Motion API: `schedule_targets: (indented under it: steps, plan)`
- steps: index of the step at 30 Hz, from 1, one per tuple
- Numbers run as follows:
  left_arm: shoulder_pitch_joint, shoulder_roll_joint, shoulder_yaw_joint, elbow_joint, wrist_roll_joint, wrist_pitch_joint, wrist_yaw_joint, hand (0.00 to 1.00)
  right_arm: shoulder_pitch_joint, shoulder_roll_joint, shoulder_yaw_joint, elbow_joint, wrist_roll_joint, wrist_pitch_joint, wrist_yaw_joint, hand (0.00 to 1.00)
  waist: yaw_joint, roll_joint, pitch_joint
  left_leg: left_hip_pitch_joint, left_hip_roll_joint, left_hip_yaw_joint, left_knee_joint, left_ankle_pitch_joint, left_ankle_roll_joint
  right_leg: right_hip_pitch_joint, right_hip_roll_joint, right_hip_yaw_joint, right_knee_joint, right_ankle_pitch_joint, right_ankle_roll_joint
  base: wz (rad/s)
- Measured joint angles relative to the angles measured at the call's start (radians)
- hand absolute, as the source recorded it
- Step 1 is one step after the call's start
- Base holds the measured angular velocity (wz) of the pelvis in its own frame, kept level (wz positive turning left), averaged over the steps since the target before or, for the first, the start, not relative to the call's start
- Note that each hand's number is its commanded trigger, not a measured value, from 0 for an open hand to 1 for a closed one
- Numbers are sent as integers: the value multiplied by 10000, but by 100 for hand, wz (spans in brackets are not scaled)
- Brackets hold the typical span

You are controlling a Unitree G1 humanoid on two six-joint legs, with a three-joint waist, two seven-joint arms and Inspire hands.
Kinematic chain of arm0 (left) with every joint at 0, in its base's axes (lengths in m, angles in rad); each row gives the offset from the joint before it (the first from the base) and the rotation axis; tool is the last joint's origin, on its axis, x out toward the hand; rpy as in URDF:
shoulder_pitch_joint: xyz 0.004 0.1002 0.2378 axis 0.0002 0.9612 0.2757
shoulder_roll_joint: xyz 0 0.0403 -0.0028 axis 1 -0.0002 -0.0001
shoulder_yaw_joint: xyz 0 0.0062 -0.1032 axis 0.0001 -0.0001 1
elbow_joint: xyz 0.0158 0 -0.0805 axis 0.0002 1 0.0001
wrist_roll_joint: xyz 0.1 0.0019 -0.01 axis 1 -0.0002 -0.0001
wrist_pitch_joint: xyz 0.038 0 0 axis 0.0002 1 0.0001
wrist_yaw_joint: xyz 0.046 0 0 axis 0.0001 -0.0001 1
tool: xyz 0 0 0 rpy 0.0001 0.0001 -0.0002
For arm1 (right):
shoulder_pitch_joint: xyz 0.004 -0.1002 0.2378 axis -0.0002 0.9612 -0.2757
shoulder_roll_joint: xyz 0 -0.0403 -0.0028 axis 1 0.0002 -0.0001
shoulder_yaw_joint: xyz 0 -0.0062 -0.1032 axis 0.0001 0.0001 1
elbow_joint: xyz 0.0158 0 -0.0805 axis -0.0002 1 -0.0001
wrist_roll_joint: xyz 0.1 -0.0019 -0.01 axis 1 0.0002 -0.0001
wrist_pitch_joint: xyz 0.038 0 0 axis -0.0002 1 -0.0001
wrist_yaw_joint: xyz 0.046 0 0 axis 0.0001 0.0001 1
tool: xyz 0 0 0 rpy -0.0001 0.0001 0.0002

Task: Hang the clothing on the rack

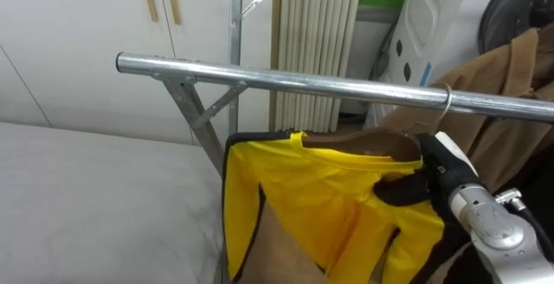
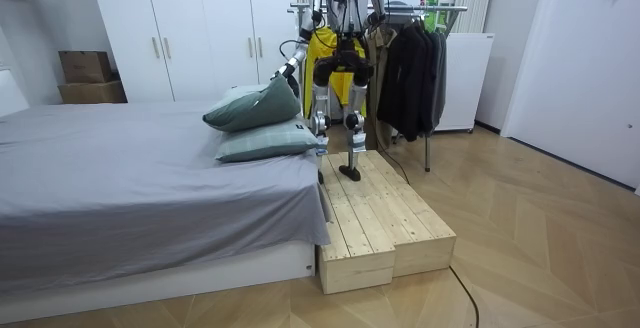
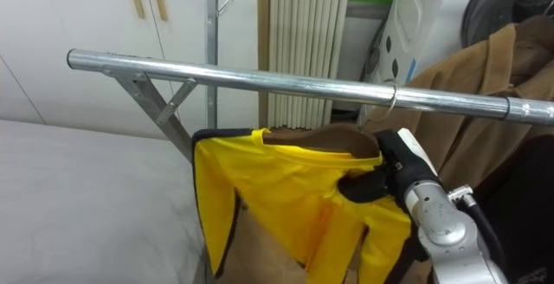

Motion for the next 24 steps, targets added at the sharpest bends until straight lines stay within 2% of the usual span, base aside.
schedule_targets:
  steps: [24]
  plan:
    - [0,14,0,0,8,1,-216,0,-1,0,1,-8,327,0,-6,0,17,50,-31,8,-4,13,1,0,-1,-8,3,-20,50,-9,14,0]
